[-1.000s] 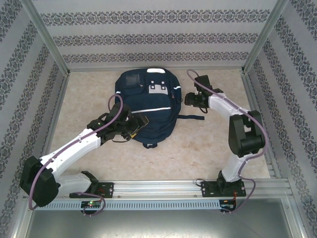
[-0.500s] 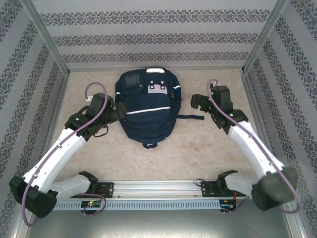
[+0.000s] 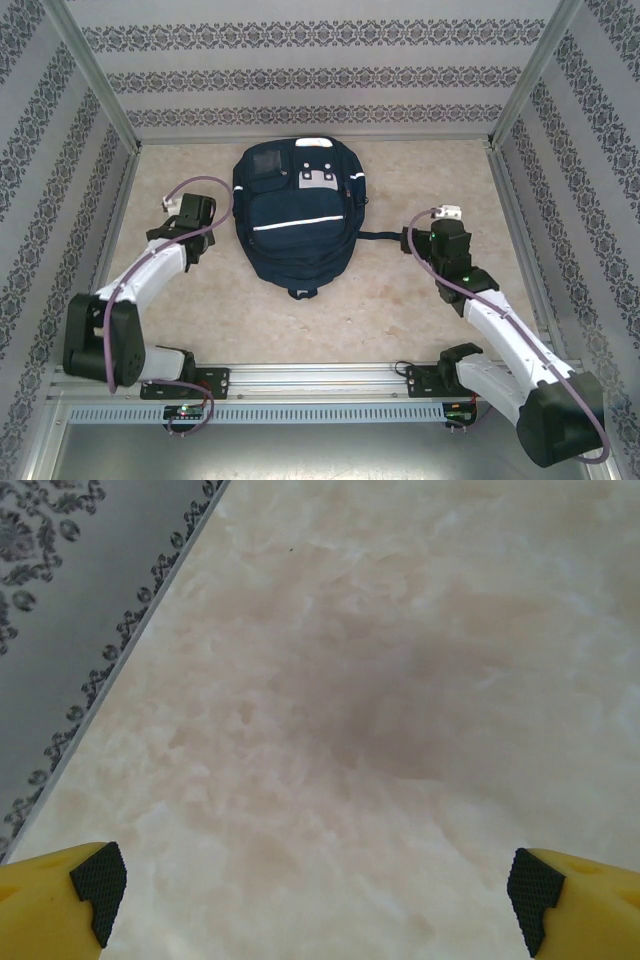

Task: Pack the student bag

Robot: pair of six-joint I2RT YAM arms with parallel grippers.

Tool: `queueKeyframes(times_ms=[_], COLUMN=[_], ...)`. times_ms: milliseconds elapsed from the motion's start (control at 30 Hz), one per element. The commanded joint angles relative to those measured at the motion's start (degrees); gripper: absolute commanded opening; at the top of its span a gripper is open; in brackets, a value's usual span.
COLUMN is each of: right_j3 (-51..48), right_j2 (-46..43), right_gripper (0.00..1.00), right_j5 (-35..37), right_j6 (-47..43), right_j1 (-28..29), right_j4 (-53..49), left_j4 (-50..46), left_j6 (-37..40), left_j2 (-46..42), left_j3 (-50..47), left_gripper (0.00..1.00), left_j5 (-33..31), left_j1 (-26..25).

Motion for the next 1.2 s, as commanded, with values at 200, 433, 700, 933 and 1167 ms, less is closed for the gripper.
queueKeyframes(times_ms=[200, 433, 700, 933, 1167], right_j3=[-4.3, -4.5, -11.8, -8.6, -8.4], right_j2=[16.8, 27.2, 33.2, 31.9, 32.1], right_gripper=[0.98, 0.98, 0.98, 0.98, 0.98], right_j5=[3.2, -3.8, -10.5, -9.8, -9.5], right_j6=[-9.1, -12.7, -11.5, -10.8, -10.5], right_j1=[-6.9, -8.1, -10.9, -11.3, -11.5], right_j4=[31.6, 45.4, 64.4, 57.3, 57.5], left_j4=[39.6, 51.9, 64.9, 66.8, 67.1], left_j6=[13.9, 16.8, 18.2, 18.6, 18.7], left_j2=[11.0, 9.1, 8.9, 9.5, 9.7], left_j3=[-7.6, -15.8, -23.6, -24.1, -24.2], left_gripper=[0.99, 0.99, 0.99, 1.0, 1.0], left_j5=[3.9, 16.2, 30.7, 31.2, 31.2], left_j1=[1.0, 2.9, 6.2, 6.2, 6.2])
